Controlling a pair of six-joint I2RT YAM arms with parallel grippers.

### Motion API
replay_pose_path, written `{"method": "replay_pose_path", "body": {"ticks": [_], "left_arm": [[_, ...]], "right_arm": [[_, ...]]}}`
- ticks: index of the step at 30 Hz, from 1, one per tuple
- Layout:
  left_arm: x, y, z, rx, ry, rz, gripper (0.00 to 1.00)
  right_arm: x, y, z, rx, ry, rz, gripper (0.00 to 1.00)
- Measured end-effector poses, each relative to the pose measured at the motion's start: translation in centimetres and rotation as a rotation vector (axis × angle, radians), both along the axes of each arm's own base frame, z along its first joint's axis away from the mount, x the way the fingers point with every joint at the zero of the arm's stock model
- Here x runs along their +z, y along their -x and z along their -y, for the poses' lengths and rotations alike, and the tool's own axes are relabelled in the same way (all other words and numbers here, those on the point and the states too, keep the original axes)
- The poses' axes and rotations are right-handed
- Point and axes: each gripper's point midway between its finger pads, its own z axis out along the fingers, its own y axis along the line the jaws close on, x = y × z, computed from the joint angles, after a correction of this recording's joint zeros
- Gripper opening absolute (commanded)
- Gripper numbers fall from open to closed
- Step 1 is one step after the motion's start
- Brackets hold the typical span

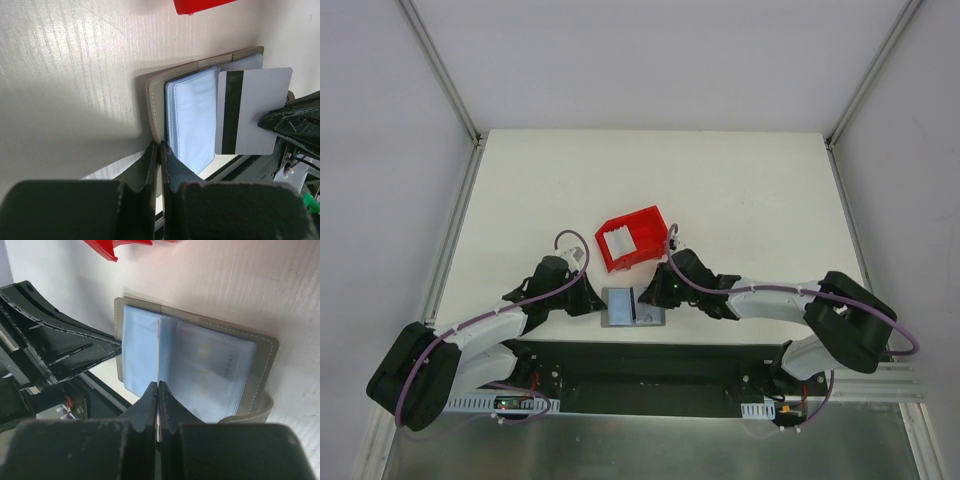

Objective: Put the credit cards into the card holder

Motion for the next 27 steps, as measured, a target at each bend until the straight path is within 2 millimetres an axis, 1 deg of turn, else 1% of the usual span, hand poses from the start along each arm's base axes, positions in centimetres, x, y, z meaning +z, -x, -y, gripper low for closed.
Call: {"method": "replay_pose_path", "body": {"ticks": [4, 15, 19, 27], "left_arm": [[0.0, 0.0, 0.0, 0.002, -0.002, 0.001, 0.0], [0.0, -0.1, -0.1, 0.005, -0.004, 0.002, 0.0], [0.0, -0.1, -0.1, 0.005, -0.004, 0.002, 0.0], [-0.1, -0.1, -0.1, 0.005, -0.005, 0.002, 0.0]], "right_arm": [[-0.1, 0.1, 0.0, -0.016, -0.037, -0.019, 0.0], [-1.2, 0.4, 0.8, -0.048, -0.05, -0.05, 0.0], [-1.1, 0.3, 0.5, -0.051, -0.068, -0.053, 0.01], [-1.8, 0.4, 0.1, -0.078, -0.109, -0.1, 0.0]]}}
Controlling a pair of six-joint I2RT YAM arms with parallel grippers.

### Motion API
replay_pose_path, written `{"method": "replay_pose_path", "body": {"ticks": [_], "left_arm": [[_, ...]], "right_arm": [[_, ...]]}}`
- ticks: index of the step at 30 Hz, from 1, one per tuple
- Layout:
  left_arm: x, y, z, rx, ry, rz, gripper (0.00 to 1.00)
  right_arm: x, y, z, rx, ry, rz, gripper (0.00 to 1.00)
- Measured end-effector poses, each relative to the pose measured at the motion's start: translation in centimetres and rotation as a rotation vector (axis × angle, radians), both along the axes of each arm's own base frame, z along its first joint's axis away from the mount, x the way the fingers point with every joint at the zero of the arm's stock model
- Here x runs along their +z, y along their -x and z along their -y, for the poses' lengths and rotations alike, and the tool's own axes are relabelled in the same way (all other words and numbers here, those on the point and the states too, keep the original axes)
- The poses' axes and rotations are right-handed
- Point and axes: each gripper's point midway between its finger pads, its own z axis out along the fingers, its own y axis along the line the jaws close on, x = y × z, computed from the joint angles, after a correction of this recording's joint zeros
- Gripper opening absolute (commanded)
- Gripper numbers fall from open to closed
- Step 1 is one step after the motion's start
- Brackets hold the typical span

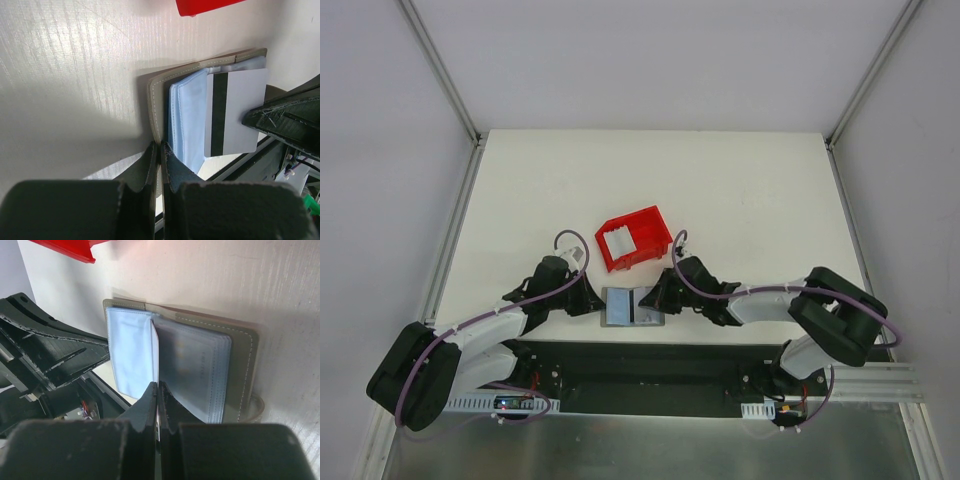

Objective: Put the credit cards into the card holder

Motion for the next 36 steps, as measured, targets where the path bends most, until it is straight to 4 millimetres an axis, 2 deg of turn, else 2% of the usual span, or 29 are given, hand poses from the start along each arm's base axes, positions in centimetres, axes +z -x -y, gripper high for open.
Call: {"method": "replay_pose_path", "body": {"ticks": [23, 27, 29, 32, 34, 36], "left_arm": [[-0.1, -0.2, -0.2, 0.01, -0.01, 0.003, 0.0], [-0.1, -0.2, -0.2, 0.01, -0.01, 0.003, 0.0], [-0.1, -0.2, -0.2, 0.011, -0.01, 0.003, 0.0], [-0.1, -0.2, -0.2, 0.01, -0.009, 0.004, 0.0], [-0.1, -0.2, -0.1, 0.01, -0.008, 0.005, 0.0], [-0.1, -0.2, -0.1, 0.009, -0.008, 0.005, 0.0]], "right_arm": [[-1.1, 0.0, -1.7, 0.003, -0.071, -0.049, 0.01], [-1.4, 0.0, -2.7, 0.02, -0.069, -0.052, 0.13], [-1.4, 0.1, -2.9, 0.025, -0.067, -0.053, 0.3], [-1.1, 0.0, -2.9, 0.023, -0.061, -0.045, 0.46], [-0.5, -0.1, -2.7, 0.024, -0.04, -0.024, 0.51], [0.0, -0.1, -2.1, 0.026, -0.004, -0.001, 0.51]]}}
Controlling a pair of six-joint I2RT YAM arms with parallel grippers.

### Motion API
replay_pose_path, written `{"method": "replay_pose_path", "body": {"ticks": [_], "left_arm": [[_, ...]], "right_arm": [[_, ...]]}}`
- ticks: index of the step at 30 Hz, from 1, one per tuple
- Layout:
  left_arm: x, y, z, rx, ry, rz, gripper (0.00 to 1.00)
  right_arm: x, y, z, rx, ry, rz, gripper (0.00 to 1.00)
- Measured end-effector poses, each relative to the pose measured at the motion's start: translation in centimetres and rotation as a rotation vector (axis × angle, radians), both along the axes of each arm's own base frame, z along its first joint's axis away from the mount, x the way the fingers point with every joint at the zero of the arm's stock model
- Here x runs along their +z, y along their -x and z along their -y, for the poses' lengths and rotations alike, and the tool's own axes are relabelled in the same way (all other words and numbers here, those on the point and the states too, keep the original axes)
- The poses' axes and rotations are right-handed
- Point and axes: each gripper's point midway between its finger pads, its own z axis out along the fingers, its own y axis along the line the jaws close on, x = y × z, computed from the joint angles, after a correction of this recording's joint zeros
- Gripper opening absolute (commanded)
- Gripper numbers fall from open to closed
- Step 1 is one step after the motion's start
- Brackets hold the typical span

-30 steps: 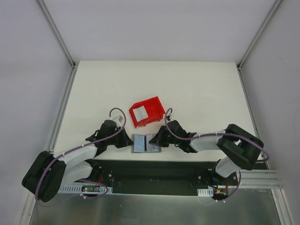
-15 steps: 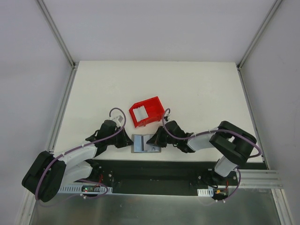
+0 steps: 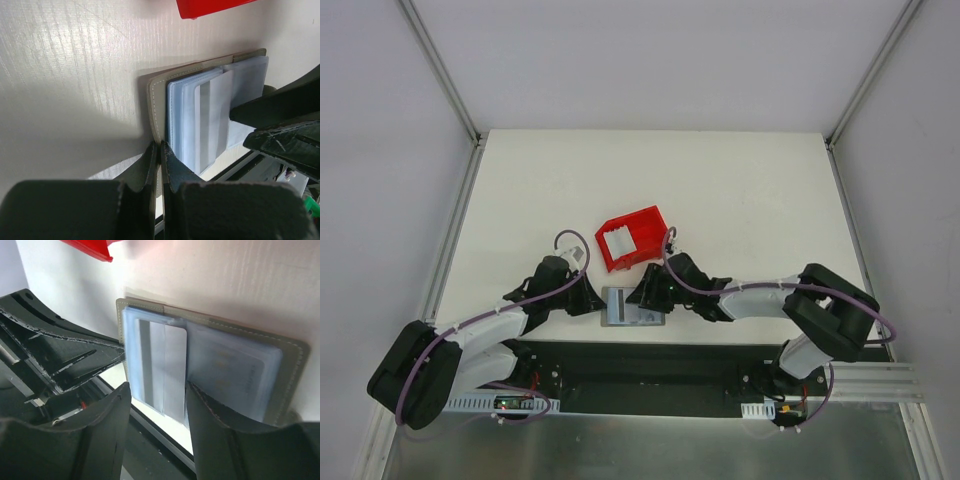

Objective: Put the credit cards into the card holder

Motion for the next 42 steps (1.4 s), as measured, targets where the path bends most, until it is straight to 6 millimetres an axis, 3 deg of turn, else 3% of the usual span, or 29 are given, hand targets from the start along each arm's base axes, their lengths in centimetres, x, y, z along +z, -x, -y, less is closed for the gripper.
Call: {"method": "replay_pose_path", "body": {"ticks": [6, 13, 26, 30, 34, 37, 42], "left_arm": [[-0.1, 0.0, 0.0, -0.002, 0.001, -0.001, 0.0], [0.0, 0.0, 0.1, -0.003, 0.002, -0.002, 0.0], [0.0, 0.0, 0.1, -0.002, 0.002, -0.001, 0.0], [0.0, 0.0, 0.1, -0.002, 0.002, -0.001, 0.0], [0.0, 0.0, 0.1, -0.002, 0.002, 0.0, 0.0], [0.0, 0.0, 0.1, -0.003, 0.002, -0.001, 0.0], [0.1, 0.0, 0.1, -0.002, 0.004, 0.002, 0.0]], "right_arm": [[0.3, -0.2, 0.8, 0.025, 0.093, 0.032, 0.5], [-0.4, 0.3, -1.2, 0.095, 0.127, 0.021, 0.44], [-1.1, 0.3, -1.1, 0.128, 0.175, 0.028, 0.11], [-1.1, 0.2, -1.1, 0.131, 0.181, 0.033, 0.18], [-0.8, 0.2, -1.0, 0.136, 0.18, 0.047, 0.35], [0.3, 0.3, -0.8, 0.147, 0.182, 0.081, 0.5], [2.9, 0.0, 0.0, 0.162, 0.194, 0.168, 0.63]]}}
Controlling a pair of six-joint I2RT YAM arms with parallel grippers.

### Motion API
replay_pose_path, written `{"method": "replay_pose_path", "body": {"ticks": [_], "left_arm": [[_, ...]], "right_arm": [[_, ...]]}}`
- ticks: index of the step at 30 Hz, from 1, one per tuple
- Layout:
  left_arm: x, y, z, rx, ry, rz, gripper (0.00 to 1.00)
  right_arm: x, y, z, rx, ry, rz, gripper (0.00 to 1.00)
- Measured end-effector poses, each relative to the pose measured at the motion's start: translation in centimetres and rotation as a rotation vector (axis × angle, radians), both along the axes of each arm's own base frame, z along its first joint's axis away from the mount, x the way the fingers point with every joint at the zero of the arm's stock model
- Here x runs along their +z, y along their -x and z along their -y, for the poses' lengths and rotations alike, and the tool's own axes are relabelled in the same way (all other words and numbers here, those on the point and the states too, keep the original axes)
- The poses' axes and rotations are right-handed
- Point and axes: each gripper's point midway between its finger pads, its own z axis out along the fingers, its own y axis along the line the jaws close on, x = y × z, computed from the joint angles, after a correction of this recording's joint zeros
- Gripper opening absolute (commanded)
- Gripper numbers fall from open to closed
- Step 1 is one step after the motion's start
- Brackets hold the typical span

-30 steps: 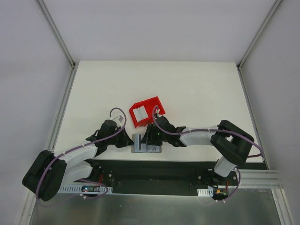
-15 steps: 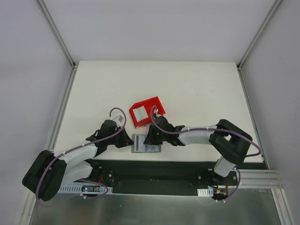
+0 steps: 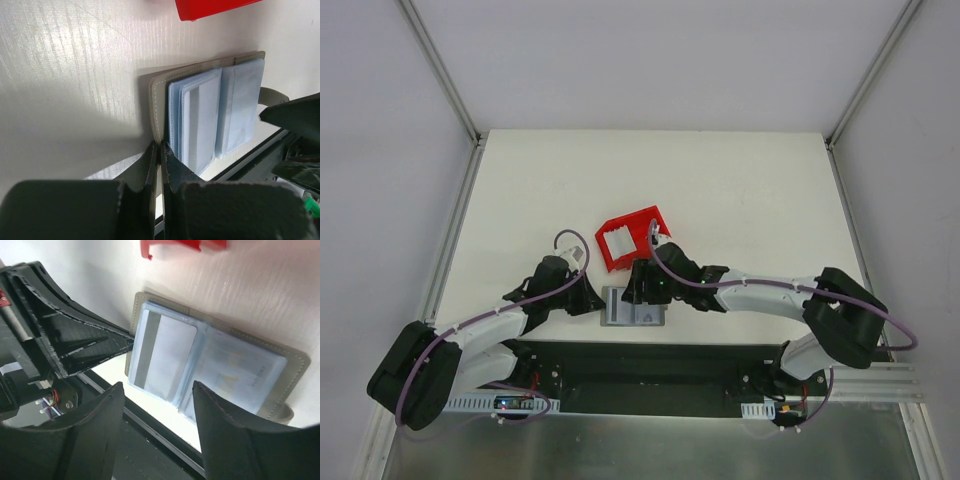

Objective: Put the credit cards into the card holder

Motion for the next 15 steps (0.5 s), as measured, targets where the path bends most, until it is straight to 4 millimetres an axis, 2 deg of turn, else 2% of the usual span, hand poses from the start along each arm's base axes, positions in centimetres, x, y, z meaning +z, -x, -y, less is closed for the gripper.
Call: {"method": "replay_pose_path", "body": {"ticks": [1, 5, 11, 15], "left_arm": [[0.0, 0.0, 0.0, 0.0, 0.0, 0.0, 0.0], [0.0, 0.0, 0.0, 0.0, 0.0, 0.0, 0.0], [0.0, 0.0, 0.0, 0.0, 0.0, 0.0, 0.0], [0.0, 0.0, 0.0, 0.0, 0.0, 0.0, 0.0]], "right_arm": [[0.3, -0.1, 0.1, 0.0, 0.004, 0.012, 0.71], [1.7, -0.8, 0.5, -0.002, 0.022, 0.064, 0.83], [2.9, -1.4, 1.5, -0.007, 0.082, 0.107, 0.87], [4.5, -2.0, 1.3, -0.007, 0.091, 0.133, 0.91]]}}
